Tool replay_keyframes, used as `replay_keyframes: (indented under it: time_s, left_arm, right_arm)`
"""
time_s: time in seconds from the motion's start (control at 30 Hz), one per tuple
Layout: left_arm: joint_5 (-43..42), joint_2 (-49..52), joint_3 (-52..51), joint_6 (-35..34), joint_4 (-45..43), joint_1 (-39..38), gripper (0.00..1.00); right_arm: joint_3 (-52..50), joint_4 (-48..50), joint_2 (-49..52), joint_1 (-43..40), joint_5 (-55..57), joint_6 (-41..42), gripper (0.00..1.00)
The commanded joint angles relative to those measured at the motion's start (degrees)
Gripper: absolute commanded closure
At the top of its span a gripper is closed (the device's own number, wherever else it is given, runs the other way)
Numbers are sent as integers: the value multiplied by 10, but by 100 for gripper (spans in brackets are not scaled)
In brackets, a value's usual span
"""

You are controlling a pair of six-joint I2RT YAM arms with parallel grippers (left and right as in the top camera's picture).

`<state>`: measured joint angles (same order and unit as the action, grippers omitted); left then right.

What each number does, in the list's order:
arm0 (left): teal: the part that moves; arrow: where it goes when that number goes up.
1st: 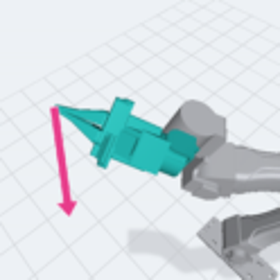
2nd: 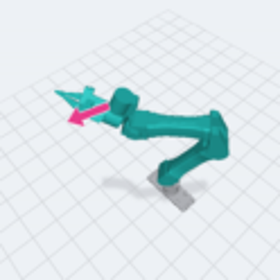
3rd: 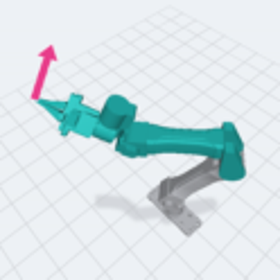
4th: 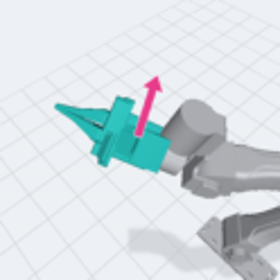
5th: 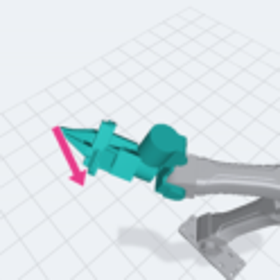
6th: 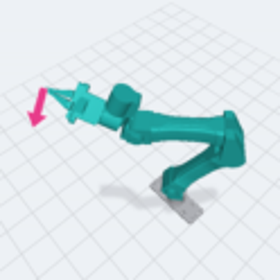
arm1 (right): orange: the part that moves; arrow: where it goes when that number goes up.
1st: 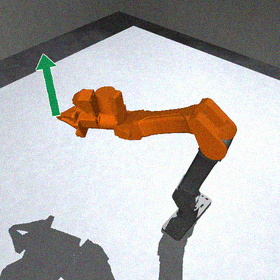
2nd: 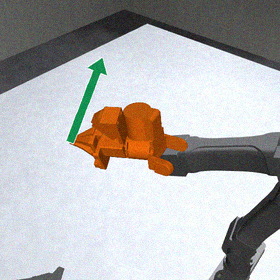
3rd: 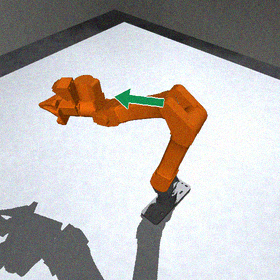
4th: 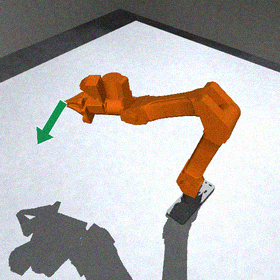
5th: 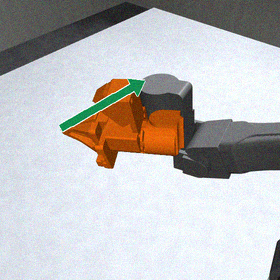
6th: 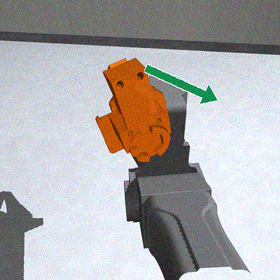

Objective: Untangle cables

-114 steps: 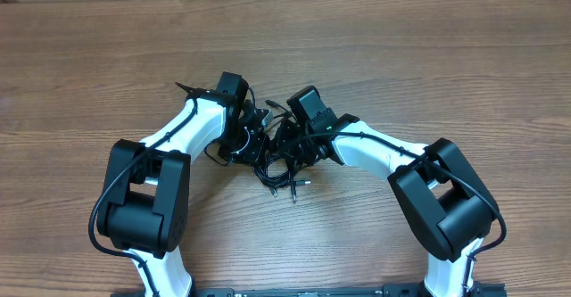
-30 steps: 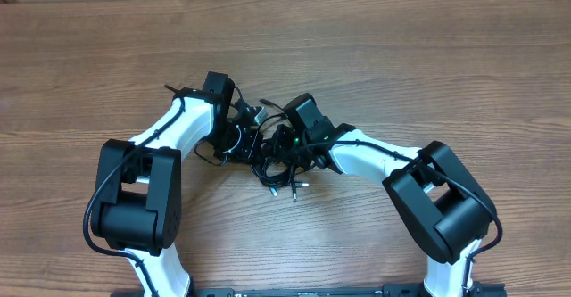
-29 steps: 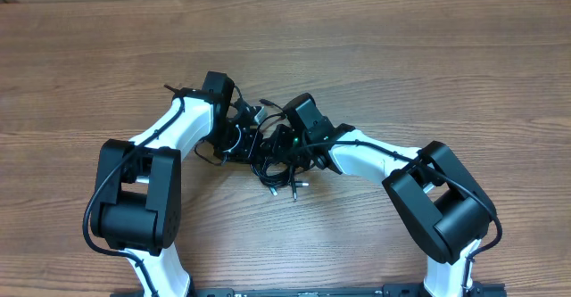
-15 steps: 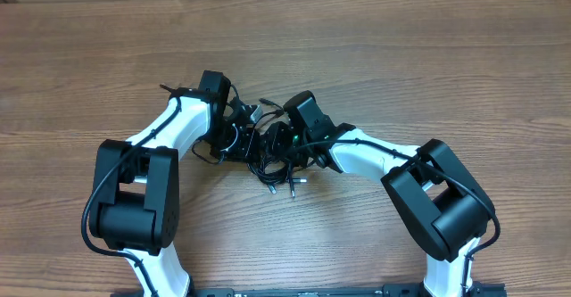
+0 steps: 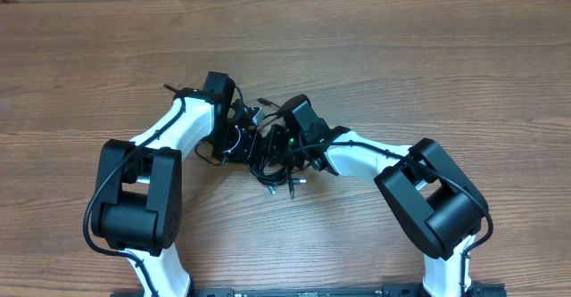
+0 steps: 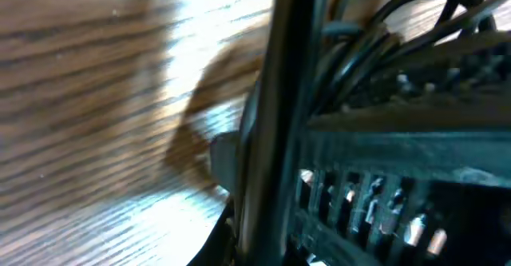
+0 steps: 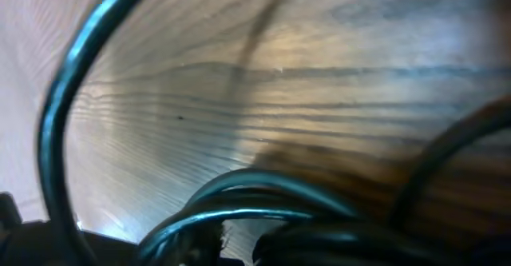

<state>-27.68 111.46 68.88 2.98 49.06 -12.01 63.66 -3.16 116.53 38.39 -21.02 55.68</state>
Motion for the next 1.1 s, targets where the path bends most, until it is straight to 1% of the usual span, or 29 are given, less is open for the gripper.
replay_keyframes:
  time_s: [0.0, 0.03, 0.07, 0.13, 0.2, 0.37, 0.47, 0.6, 0.67, 0.73, 0.87, 0.93, 1.07]
  left_arm:
    - [-30, 6, -3, 12, 3, -9, 96]
    - [-30, 6, -3, 14, 4, -9, 96]
    - [-30, 6, -3, 17, 6, -9, 96]
    - [-34, 6, -3, 21, 15, -9, 96]
    - [-49, 5, -3, 39, 26, -6, 96]
    - [-81, 5, -2, 63, 42, 5, 96]
    - [-95, 5, -2, 63, 46, 16, 96]
    - [-94, 5, -1, 63, 51, 30, 96]
    - [-90, 5, -1, 63, 51, 34, 96]
    - [-64, 5, -1, 55, 50, 34, 96]
    - [9, 5, -2, 10, 48, 34, 96]
    - [54, 5, -2, -18, 47, 34, 92]
    - [90, 5, -2, -47, 47, 34, 92]
  right_arm:
    - [-6, 1, 19, 3, 8, -2, 80]
    - [-6, 0, 19, 1, -4, -2, 94]
    - [-6, -2, 19, -4, -24, -5, 96]
    - [-6, 6, 18, -21, -85, -56, 96]
    - [-6, 20, 14, -41, -140, -111, 96]
    - [-6, 24, -2, -79, -227, -179, 96]
    - [-6, 39, -9, -87, -276, -205, 96]
    - [-6, 44, -11, -95, -309, -219, 96]
    - [-6, 60, -11, -102, -350, -243, 96]
    - [-6, 86, -11, -109, -396, -245, 96]
    - [-6, 132, -11, -122, -462, -245, 96]
    - [-6, 138, -12, -129, -479, -245, 96]
    - [-6, 146, -15, -141, -514, -244, 96]
